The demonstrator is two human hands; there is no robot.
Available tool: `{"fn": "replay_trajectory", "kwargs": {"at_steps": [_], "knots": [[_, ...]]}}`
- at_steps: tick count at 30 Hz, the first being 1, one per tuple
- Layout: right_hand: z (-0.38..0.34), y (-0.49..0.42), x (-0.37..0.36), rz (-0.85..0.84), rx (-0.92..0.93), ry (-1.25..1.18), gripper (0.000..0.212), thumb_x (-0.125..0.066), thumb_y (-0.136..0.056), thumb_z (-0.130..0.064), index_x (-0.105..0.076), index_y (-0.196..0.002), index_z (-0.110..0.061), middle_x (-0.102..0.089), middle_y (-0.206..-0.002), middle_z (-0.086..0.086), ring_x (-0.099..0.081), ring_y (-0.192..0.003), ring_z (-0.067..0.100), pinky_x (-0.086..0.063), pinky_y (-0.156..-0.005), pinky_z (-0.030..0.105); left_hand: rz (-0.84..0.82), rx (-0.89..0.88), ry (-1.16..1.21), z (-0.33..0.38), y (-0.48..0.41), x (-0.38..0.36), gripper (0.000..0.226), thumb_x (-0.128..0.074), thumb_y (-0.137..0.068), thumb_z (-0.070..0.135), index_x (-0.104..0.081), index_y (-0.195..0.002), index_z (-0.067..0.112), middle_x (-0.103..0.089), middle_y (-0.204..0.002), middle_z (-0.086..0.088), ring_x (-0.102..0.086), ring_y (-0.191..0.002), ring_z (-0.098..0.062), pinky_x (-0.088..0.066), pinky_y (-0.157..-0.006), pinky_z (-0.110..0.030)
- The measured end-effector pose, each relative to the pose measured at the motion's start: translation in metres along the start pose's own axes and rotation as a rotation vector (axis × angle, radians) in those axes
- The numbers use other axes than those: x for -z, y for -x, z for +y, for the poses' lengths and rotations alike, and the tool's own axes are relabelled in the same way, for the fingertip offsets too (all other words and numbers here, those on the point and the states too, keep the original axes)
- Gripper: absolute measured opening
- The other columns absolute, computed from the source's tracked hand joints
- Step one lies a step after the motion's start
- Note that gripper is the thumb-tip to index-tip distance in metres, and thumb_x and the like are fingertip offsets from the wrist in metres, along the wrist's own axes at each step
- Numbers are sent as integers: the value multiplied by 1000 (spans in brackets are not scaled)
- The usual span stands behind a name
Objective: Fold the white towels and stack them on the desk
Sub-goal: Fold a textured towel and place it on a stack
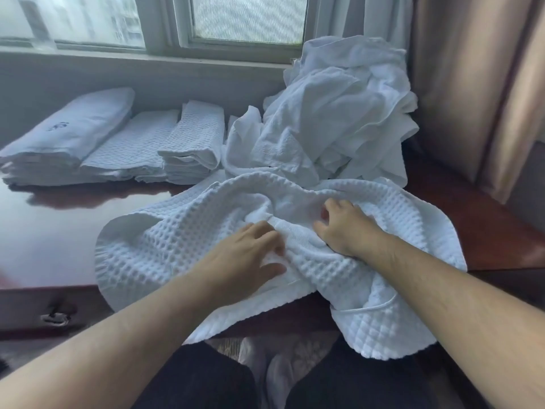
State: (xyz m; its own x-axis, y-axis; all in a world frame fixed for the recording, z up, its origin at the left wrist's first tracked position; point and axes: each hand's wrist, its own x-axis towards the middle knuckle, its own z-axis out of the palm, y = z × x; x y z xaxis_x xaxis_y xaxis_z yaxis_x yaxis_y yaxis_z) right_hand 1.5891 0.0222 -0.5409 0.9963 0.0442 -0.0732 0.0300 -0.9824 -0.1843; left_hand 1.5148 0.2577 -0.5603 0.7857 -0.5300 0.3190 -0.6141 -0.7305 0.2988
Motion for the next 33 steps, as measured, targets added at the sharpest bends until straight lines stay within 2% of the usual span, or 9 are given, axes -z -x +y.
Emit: {"fn": "replay_trajectory", "kwargs": {"at_steps": [3, 7, 13, 16, 20, 24, 27, 30, 33], "knots": [[1, 0, -1, 15, 10, 0, 41, -42, -94, -50, -44, -125, -22, -47, -135, 7, -44, -121, 31, -37, -105, 55, 41, -7, -3, -1, 2, 0, 26, -68, -88, 54, -70, -103, 34, -59, -103, 17, -51, -94, -6, -44, -84, -26], [1, -1, -3, 23, 18, 4, 40, -42, -92, -49, -46, -122, -23, -48, -132, 5, -46, -119, 30, -38, -104, 54, -18, -62, 50, 0, -3, 4, 15, -73, -90, 35, -76, -92, 21, -66, -90, 9, -59, -84, -12, -49, -77, -38], [8, -17, -4, 21, -20, -3, 56, -36, -95, -51, -37, -142, -20, -42, -148, 7, -39, -135, 34, -31, -110, 58, -333, -34, 109, -14, -4, 29, 13, -68, -95, 33, -72, -88, 23, -60, -86, 14, -53, -90, -5, -41, -87, -25], [10, -27, -7, 29, -34, 18, 60, -30, -98, -55, -31, -147, -21, -35, -156, 8, -29, -144, 38, -24, -112, 63, -531, 75, 78, -28, 5, 48, 15, -66, -95, 39, -67, -83, 30, -64, -88, 10, -58, -91, -12, -47, -89, -34], [13, -35, -8, 22, 4, 3, 59, -28, -98, -56, -32, -147, -22, -33, -158, 9, -24, -146, 38, -20, -114, 64, -707, 232, 57, -43, 9, 72, 36, -64, -89, 58, -65, -71, 26, -59, -66, 7, -51, -61, -7, -46, -65, -30], [17, -33, -4, 32, 74, 6, 58, -31, -97, -58, -40, -143, -25, -40, -153, 3, -35, -138, 32, -28, -111, 57, -264, 186, 37, -39, -11, 57, 49, -54, -91, 63, -55, -61, 25, -51, -54, 13, -45, -52, -3, -35, -53, -17], [24, -22, -4, 74, 151, -30, 46, -40, -97, -54, -49, -133, -27, -48, -143, -3, -38, -129, 27, -34, -106, 45, 143, 88, -20, -29, -36, 32, 28, -56, -89, 59, -66, -98, 34, -61, -106, 15, -53, -103, -7, -44, -89, -30], [35, -10, -1, 138, 267, -81, 24, -49, -97, -44, -59, -108, -25, -58, -117, -7, -44, -112, 20, -36, -90, 35, 27, 105, -113, -19, -61, 8, 52, -53, -89, 65, -51, -136, 42, -45, -144, 9, -37, -136, -17, -29, -115, -36], [47, -9, 16, 178, 217, -198, 23, -54, -97, -38, -57, -79, -25, -61, -80, -7, -56, -84, 20, -43, -68, 34, -46, 204, -106, -13, -78, -8, 49, -39, -92, 69, -50, -133, 45, -49, -139, 9, -45, -130, -19, -40, -105, -37]]}}
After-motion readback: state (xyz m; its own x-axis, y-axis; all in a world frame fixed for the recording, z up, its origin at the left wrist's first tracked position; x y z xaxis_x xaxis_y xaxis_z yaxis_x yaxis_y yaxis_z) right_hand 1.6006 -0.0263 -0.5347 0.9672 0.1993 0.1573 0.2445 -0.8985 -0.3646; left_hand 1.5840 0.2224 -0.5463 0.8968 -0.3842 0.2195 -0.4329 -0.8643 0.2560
